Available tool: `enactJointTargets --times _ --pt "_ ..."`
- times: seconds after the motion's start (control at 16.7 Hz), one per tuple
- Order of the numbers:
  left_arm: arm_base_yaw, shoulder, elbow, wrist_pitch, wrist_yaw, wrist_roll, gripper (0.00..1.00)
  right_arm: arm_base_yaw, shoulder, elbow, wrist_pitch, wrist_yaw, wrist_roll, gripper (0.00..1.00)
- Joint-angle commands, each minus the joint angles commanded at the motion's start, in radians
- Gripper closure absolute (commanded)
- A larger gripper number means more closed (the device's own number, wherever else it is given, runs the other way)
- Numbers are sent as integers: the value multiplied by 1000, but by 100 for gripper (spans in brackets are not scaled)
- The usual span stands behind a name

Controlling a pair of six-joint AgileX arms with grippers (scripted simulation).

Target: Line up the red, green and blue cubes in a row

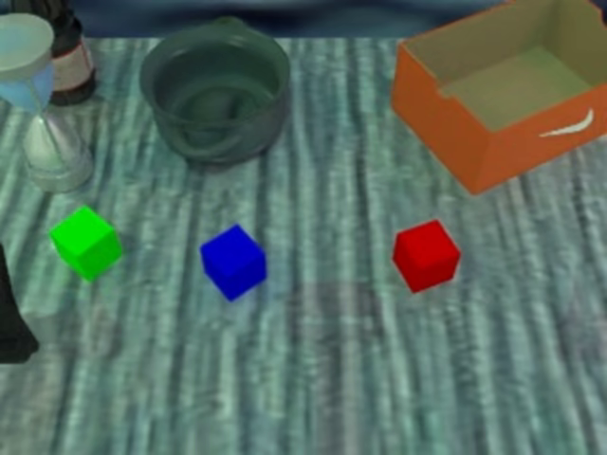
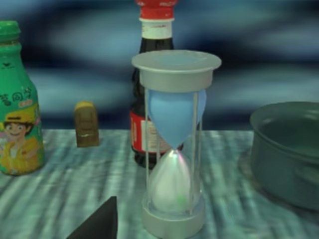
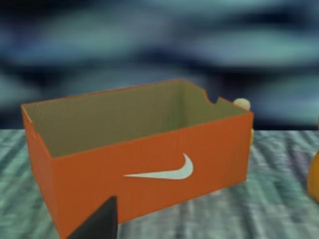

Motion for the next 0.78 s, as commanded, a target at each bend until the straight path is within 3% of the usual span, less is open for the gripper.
enactJointTargets --times 0.36,0.78 --pt "0 0 0 0 0 0 0 35 104 103 -73 -4 8 0" --pt "0 0 0 0 0 0 0 172 685 616 -409 -2 40 0"
